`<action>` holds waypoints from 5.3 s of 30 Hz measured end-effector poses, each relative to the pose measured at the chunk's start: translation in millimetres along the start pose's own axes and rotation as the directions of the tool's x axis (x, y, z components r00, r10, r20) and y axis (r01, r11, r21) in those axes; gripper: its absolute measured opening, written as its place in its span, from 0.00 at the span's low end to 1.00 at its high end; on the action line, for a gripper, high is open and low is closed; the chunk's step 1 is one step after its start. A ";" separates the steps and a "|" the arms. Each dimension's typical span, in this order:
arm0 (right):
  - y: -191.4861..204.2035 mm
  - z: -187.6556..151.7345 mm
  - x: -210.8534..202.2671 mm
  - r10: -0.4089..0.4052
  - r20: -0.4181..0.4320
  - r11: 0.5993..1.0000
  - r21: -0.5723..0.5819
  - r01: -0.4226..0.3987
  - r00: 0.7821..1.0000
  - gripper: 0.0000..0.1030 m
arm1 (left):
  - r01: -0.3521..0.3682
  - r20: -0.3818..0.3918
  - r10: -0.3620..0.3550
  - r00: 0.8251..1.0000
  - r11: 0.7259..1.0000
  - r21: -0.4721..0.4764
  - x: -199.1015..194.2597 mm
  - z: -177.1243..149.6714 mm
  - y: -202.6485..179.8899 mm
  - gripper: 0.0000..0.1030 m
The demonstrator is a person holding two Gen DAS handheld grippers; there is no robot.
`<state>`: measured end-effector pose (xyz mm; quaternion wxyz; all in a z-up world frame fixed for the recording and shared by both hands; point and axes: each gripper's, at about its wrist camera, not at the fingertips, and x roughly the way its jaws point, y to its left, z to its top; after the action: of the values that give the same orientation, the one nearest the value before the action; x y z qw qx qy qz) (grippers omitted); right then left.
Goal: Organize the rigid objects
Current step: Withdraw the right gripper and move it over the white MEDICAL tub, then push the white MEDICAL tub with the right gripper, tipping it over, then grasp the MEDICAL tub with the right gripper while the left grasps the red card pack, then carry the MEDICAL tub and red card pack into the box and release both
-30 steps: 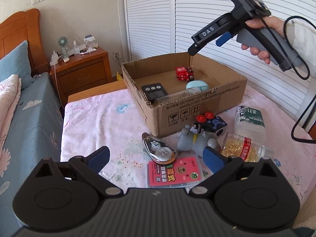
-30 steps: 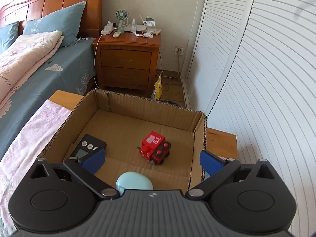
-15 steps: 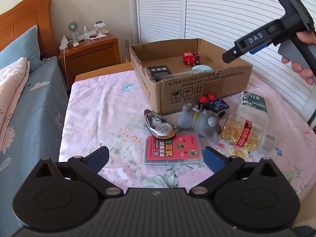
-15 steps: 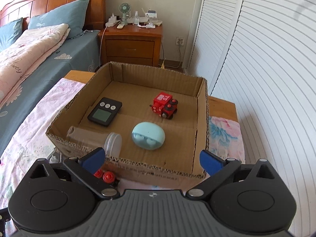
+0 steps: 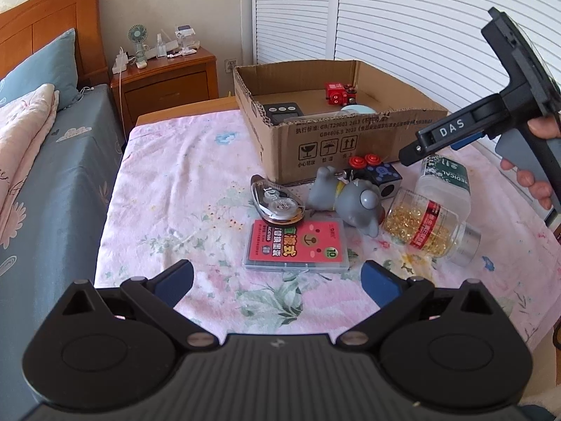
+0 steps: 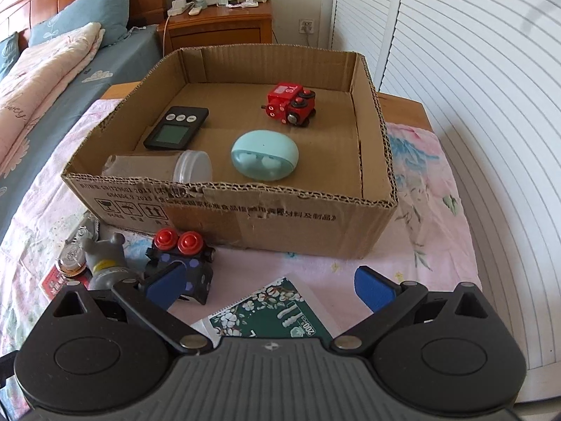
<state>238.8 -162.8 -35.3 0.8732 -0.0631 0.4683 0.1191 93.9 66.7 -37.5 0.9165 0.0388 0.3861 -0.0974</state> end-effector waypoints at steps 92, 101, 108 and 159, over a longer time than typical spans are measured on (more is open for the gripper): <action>-41.8 -77.5 -12.7 -0.014 0.060 0.990 0.142 0.005 0.998 1.00 | 0.014 -0.110 -0.017 0.994 1.000 -0.021 49.7 -10.5 1.6 0.86; -27.1 -46.8 8.9 -0.050 0.035 0.993 0.106 0.047 0.998 1.00 | 0.020 -0.108 -0.022 0.994 1.000 -0.014 51.0 -9.3 -1.1 0.86; -25.7 -35.8 20.7 -0.071 0.008 0.991 0.113 0.070 0.997 1.00 | 0.015 -0.114 -0.017 0.993 1.000 -0.018 55.9 -4.2 -1.0 0.87; -25.6 64.9 -55.8 0.121 0.161 0.985 -0.139 -0.099 0.980 0.84 | 0.138 -0.027 -0.136 0.990 0.980 0.146 72.2 186.3 -8.7 0.87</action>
<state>268.1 -181.4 47.0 0.8958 -0.0836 0.3867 0.2024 271.8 20.2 41.1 0.8990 0.0807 0.3871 -0.1884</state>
